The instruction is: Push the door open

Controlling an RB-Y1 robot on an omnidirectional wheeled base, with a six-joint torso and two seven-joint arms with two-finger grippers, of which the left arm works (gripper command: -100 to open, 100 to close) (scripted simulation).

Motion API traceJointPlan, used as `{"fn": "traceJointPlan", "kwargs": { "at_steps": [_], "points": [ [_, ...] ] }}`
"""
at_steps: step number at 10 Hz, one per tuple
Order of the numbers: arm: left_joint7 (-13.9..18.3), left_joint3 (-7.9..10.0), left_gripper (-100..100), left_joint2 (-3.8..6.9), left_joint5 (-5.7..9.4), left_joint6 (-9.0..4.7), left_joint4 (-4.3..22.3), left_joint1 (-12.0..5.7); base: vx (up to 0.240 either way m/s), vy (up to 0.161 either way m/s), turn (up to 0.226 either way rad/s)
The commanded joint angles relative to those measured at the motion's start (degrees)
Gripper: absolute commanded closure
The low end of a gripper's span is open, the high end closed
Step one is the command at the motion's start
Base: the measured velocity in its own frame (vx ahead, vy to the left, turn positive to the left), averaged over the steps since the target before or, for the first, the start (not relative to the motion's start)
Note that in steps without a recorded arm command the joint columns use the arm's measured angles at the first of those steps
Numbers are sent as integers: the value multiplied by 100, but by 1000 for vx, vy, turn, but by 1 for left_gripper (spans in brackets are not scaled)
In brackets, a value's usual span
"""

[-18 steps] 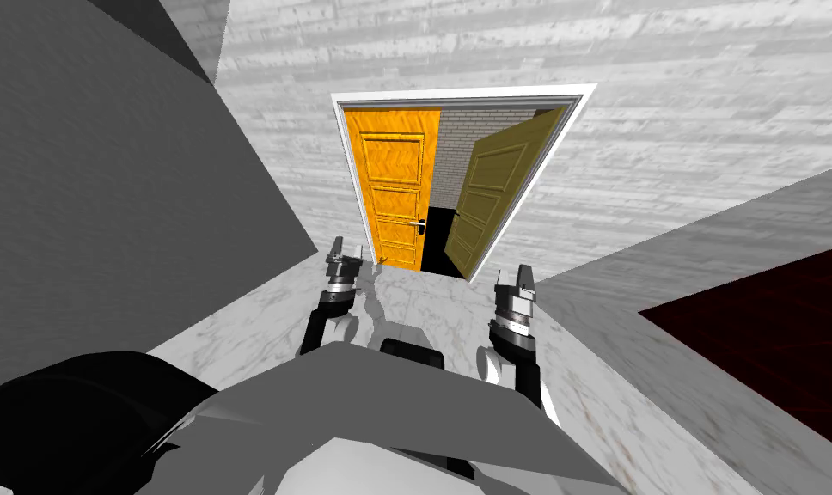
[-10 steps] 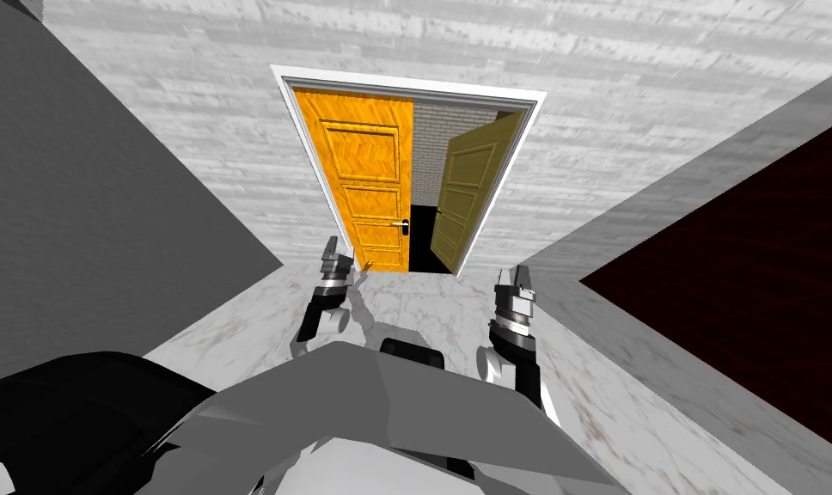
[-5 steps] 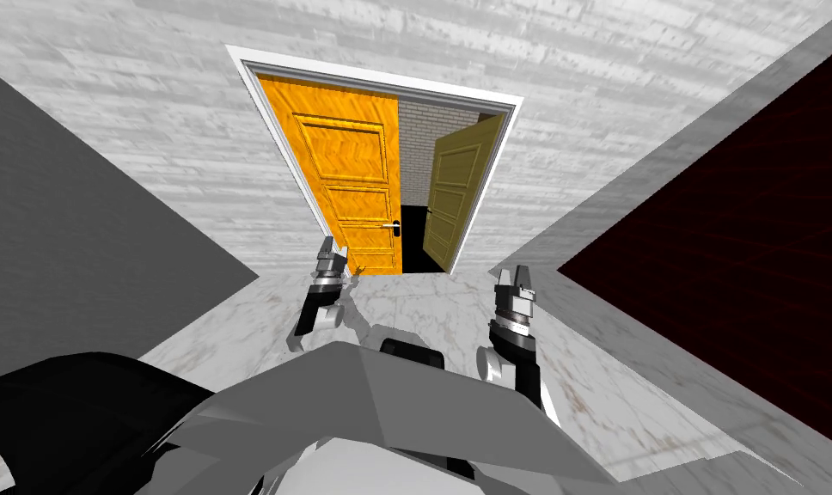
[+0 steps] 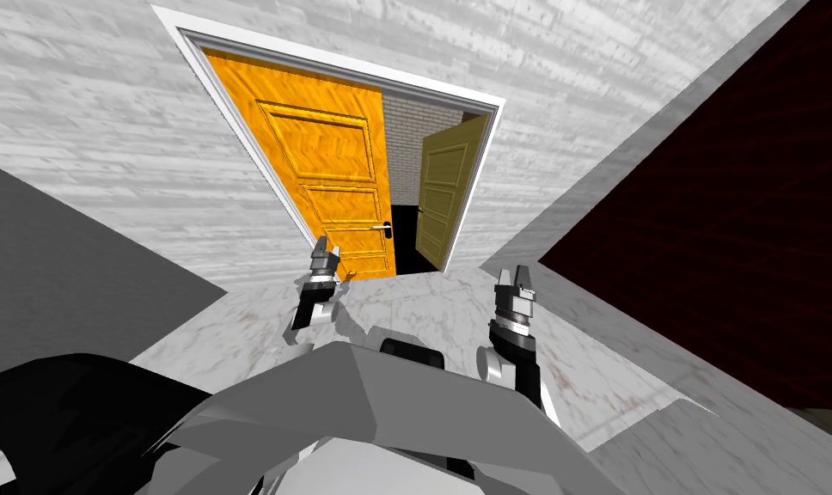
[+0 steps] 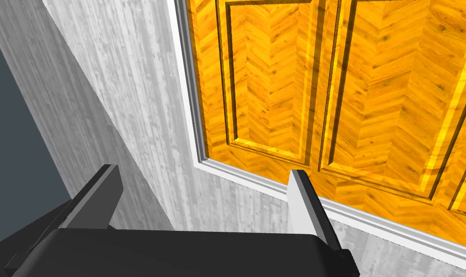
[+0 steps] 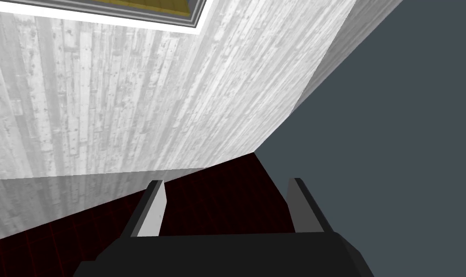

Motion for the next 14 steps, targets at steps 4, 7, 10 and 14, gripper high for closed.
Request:
{"fn": "traceJointPlan", "kwargs": {
  "at_steps": [4,7,10,14],
  "points": [
    [-22,667,-100,79,-160,110,427,-337,59,58,-218],
    [-46,1114,-100,106,-277,162,737,-565,54,69,-197],
    [-70,1565,-100,128,-394,215,1051,-795,58,74,-203],
    [-103,2178,-100,146,-554,286,1478,-1108,47,78,-216]
  ]
}}
